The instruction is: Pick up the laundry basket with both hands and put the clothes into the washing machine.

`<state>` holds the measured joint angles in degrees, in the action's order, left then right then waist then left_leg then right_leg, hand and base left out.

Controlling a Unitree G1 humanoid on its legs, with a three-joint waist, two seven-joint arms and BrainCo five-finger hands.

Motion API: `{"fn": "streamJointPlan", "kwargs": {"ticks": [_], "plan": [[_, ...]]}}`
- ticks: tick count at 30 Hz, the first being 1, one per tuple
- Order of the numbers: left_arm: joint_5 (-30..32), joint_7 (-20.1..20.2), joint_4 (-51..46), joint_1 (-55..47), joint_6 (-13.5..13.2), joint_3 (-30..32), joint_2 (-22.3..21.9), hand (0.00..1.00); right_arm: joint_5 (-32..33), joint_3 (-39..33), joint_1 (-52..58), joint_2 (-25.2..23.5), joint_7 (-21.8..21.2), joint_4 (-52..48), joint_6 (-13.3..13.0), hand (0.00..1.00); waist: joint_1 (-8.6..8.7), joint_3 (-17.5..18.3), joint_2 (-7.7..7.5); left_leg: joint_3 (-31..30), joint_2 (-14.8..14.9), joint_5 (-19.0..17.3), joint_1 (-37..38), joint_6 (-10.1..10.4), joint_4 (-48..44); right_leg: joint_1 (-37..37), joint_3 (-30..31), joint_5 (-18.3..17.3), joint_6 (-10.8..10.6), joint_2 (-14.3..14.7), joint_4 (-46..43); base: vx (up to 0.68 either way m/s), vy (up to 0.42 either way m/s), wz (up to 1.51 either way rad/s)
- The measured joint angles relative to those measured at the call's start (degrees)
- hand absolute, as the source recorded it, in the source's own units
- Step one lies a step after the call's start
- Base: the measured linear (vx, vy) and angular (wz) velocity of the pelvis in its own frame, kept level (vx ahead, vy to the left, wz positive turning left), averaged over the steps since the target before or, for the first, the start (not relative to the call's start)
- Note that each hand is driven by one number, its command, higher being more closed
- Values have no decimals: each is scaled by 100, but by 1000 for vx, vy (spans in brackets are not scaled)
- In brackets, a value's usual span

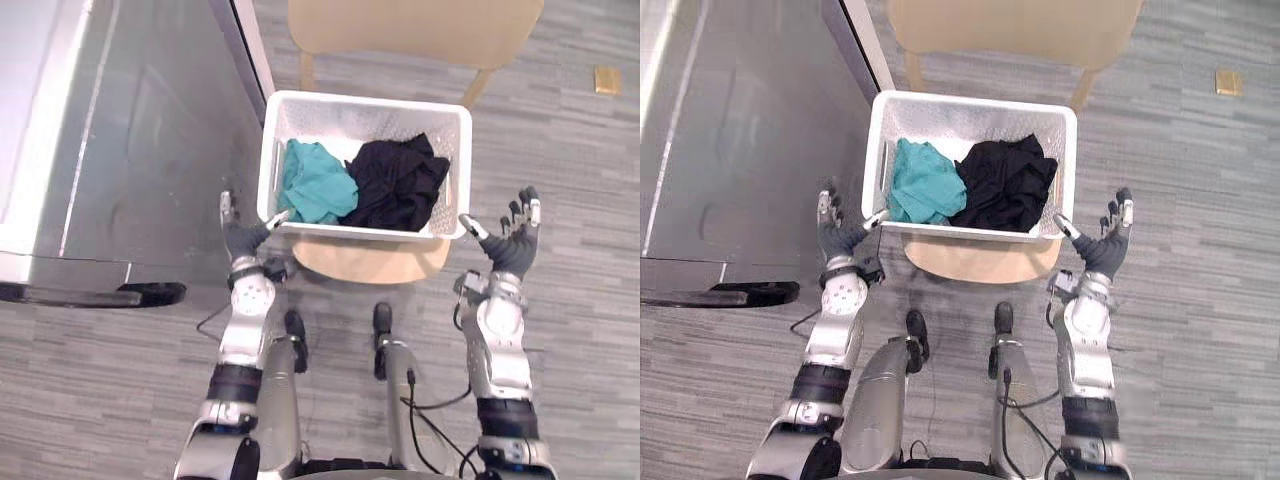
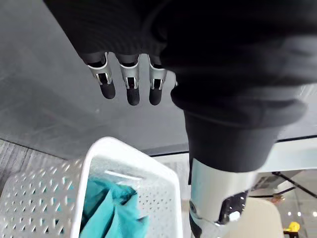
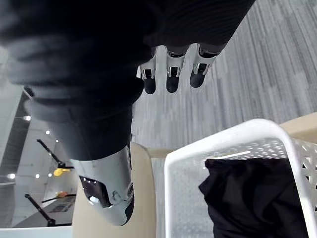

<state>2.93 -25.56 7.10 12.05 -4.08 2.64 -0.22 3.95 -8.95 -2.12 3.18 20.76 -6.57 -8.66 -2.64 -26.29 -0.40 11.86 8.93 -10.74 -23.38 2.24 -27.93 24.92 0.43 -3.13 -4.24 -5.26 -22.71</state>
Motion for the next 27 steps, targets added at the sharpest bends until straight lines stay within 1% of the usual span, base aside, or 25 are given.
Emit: {"fn": "streamJointPlan", "kwargs": {"ticks": [1,2,3,4,5,7,8,9,10,12,15,16,18,20,21,23,26,27], "plan": [[0,68,1,-158,-21,10,9,0,-57,-8,157,6,-59,-25,0,0,-1,46,16,-12,2,-12,58,18,19,-54,-30,-40,9,-4,-18,68,-55,14],[0,140,3,-419,-26,12,37,0,-116,-10,399,13,-138,-32,1,0,-7,185,18,-18,3,-20,117,31,75,-94,-48,-90,38,-4,-28,105,-61,10],[0,236,3,-804,-27,17,24,0,-207,-12,759,14,-248,-32,4,0,-8,427,28,-3,1,-9,191,22,181,-135,-70,-137,37,-7,-17,168,-77,12],[4,350,16,-1164,-31,17,2,0,-293,-22,1094,13,-352,-16,5,0,-5,577,58,-8,-1,-5,360,29,260,-286,-120,-198,10,-19,-18,173,-61,12],[3,438,27,-1335,-33,17,-11,0,-343,-24,1244,13,-425,34,5,0,-3,654,70,-9,-8,-4,463,30,317,-373,-150,-232,23,-31,-14,180,-53,17],[3,760,279,-1910,-102,22,-25,0,-530,-61,1713,9,-672,564,9,0,5,1102,84,-9,-51,31,764,84,554,-604,-223,-369,28,-78,-1,180,-41,18],[3,833,428,-1986,-124,22,-25,0,-558,-69,1777,6,-733,752,15,0,8,1167,88,-7,-66,45,872,101,623,-686,-224,-388,21,-80,14,214,-40,10],[-4,965,827,-2044,-144,41,-27,0,-579,-71,1838,-2,-844,1194,22,0,-2,1246,119,-5,-80,68,1116,127,747,-898,-260,-399,21,-83,90,140,-25,5],[-4,1044,1035,-2072,-147,62,-28,0,-581,-64,1843,-6,-900,1431,28,0,-3,1305,134,-8,-85,75,1210,138,810,-986,-304,-407,23,-84,128,125,-33,7],[-14,1202,1969,-2100,-147,332,-70,0,-586,-60,1792,-67,-1035,2450,53,0,14,1564,188,-20,-96,110,1475,178,1049,-1246,-364,-415,18,-87,277,72,-23,7],[-16,1300,2888,-2120,-133,714,-46,0,-580,-56,1775,-118,-1125,3407,152,0,11,1717,198,-74,-132,227,1851,219,1389,-1603,-482,-426,11,-103,455,36,-25,15],[-17,1303,3046,-2133,-133,741,-25,0,-580,-61,1780,-129,-1143,3555,160,0,10,1760,196,-95,-142,262,1899,232,1458,-1651,-512,-430,10,-108,488,-3,-36,19],[-10,1324,3549,-2223,-127,919,-6,0,-560,-70,1745,-176,-1233,4120,176,0,12,1940,169,-146,-199,427,2059,258,1784,-1760,-579,-434,14,-133,562,4,-37,19],[-6,1337,3831,-2253,-124,935,-3,0,-554,-74,1746,-189,-1244,4457,182,0,18,1984,180,-258,-233,507,2188,256,1936,-1899,-698,-434,14,-160,645,-2,-31,34],[-5,1396,3999,-2266,-117,937,-9,0,-489,-81,1741,-207,-1336,4705,227,0,14,2005,172,-354,-263,587,2233,270,2048,-2002,-792,-434,14,-177,689,-30,-27,38],[-8,1433,4083,-2274,-123,1016,-10,0,-454,-109,1658,-215,-1343,4866,232,0,10,2033,159,-451,-294,659,2228,259,2142,-2023,-853,-434,14,-206,693,-39,-12,37],[-5,1435,4101,-2230,-123,1076,-34,0,-437,-88,1500,-262,-1350,5081,240,0,13,1991,98,-767,-393,719,1973,257,1973,-1988,-1190,-473,-27,-330,609,-64,-1,58],[-4,1435,4072,-2174,-134,1048,-70,0,-437,-69,1392,-247,-1339,5085,253,0,12,2005,107,-928,-464,721,1608,255,1799,-1751,-1413,-522,-15,-484,379,-116,35,77]]}}
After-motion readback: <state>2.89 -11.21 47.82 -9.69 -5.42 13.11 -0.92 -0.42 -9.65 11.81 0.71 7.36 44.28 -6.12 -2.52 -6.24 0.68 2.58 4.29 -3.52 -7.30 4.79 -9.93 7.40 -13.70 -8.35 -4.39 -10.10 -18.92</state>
